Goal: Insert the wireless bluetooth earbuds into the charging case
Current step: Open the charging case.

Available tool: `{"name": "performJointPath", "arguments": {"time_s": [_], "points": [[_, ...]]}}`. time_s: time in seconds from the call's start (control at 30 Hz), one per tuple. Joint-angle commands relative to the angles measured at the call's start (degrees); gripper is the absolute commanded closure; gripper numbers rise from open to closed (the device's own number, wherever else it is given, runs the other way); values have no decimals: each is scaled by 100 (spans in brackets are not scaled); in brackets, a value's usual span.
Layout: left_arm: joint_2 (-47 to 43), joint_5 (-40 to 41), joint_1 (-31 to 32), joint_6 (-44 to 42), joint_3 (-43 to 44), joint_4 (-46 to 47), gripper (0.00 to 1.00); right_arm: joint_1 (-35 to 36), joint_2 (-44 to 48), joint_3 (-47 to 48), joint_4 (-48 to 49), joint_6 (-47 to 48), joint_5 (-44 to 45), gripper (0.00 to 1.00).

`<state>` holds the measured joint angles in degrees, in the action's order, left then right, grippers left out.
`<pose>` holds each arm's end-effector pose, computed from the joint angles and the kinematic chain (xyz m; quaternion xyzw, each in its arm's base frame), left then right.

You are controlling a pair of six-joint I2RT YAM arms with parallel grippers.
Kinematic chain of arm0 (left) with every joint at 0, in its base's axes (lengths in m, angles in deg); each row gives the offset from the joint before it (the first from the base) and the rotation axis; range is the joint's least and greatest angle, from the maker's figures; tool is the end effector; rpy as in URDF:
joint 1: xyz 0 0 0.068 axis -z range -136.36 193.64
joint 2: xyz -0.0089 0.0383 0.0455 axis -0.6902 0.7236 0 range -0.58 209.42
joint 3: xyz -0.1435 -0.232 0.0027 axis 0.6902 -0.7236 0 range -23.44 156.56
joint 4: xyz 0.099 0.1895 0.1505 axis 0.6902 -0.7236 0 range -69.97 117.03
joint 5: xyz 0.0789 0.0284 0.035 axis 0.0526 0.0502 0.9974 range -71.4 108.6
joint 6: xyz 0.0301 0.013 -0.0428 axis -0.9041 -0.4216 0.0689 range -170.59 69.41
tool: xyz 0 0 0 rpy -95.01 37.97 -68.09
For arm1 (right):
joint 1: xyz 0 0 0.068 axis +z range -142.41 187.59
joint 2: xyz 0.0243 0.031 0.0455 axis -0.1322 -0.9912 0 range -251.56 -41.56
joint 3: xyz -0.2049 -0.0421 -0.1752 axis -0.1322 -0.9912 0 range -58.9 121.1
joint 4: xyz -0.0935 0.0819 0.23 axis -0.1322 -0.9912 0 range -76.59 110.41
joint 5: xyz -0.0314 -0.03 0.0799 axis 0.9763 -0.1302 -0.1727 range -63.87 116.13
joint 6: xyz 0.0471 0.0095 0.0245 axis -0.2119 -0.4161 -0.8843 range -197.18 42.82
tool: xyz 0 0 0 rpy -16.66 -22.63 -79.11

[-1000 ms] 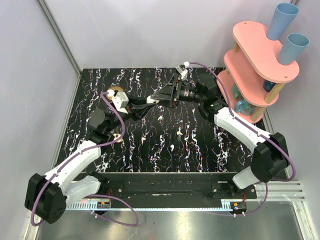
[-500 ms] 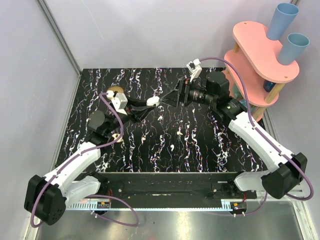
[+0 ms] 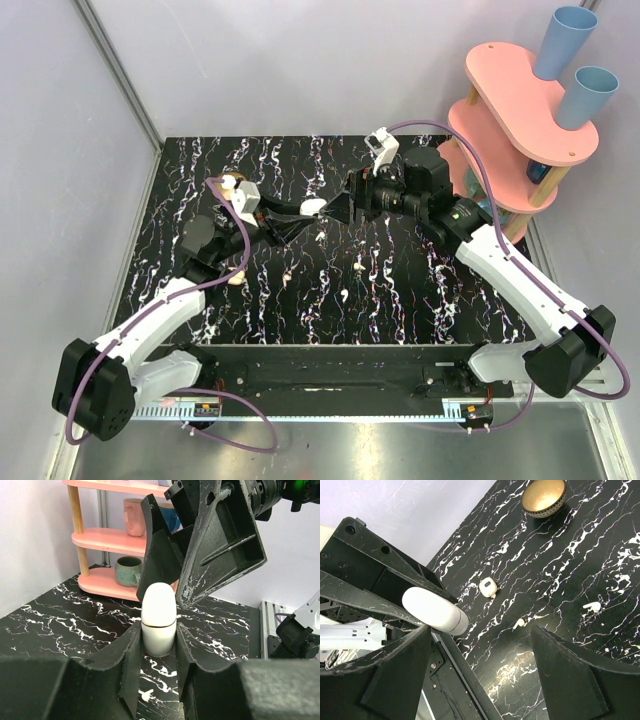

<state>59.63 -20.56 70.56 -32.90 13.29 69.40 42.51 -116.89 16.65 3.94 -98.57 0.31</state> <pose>0.1981 -0.1259 0.3330 0.3158 0.5241 -0.4712 0.6352 0.2368 0.1842 0.4002 -0.2250 0.7585 0.4336 0.4315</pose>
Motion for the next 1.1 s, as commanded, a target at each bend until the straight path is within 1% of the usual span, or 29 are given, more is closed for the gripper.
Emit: {"name": "performJointPath", "arguments": {"time_s": [0.0,0.2,0.53,0.77,0.9,1.07], "points": [[0,-540,15,146,282,614,100,59,106,224,108,91,297,13],[-26,-883,15,261,124,1212,100,59,115,188,231,-67,385,12],[-167,-1199,15,121,18,1090,100,50,142,153,557,-322,332,11],[-246,-1243,24,6,-78,949,100,50,124,136,768,-524,253,10],[-290,-1130,15,-12,-131,922,100,42,97,144,812,-559,157,10],[-351,-629,15,-204,-175,554,100,50,203,57,1075,-612,16,9]]}}
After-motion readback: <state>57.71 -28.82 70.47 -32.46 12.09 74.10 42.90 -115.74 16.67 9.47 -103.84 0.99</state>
